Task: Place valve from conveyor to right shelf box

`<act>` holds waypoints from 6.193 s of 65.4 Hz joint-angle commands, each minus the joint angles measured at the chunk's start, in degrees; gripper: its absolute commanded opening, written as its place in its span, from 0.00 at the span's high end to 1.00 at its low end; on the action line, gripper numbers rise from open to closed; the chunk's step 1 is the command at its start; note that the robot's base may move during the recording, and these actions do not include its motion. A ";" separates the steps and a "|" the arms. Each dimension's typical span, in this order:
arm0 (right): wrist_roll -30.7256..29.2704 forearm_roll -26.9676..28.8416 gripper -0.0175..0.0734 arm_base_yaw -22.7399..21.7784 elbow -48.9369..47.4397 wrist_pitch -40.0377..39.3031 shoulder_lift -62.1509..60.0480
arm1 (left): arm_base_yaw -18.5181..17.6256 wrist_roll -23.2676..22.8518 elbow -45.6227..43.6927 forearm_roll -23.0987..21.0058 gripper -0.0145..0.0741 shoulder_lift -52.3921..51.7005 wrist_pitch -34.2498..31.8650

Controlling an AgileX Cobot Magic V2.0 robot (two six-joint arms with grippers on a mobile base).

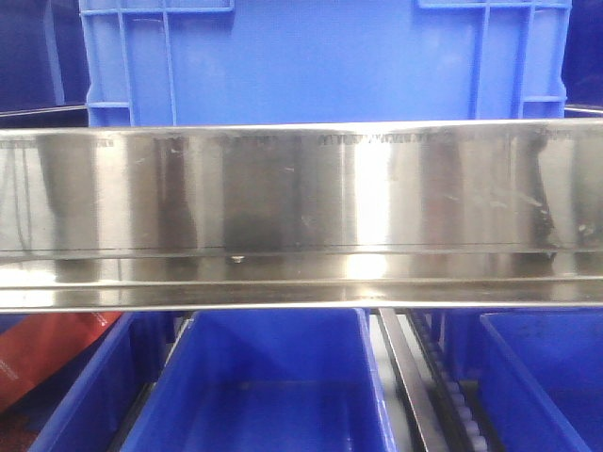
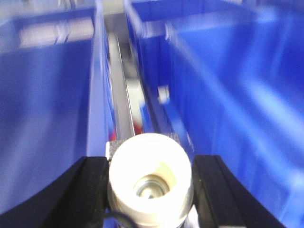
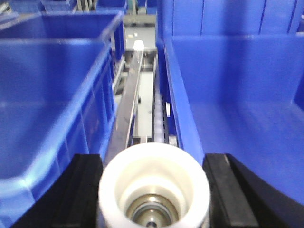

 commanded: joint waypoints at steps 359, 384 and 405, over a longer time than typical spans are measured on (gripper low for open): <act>-0.10 -6.66 0.99 21.80 40.44 -15.91 -31.12 | 10.27 -5.14 70.20 0.42 0.96 -55.19 -38.05; -0.10 -4.87 0.99 18.89 40.55 -15.64 -31.21 | 10.27 -5.14 70.20 0.42 0.96 -55.19 -38.05; -0.10 1.29 0.99 1.02 51.17 -25.64 -37.51 | 10.27 -5.14 70.20 0.42 0.96 -55.19 -38.16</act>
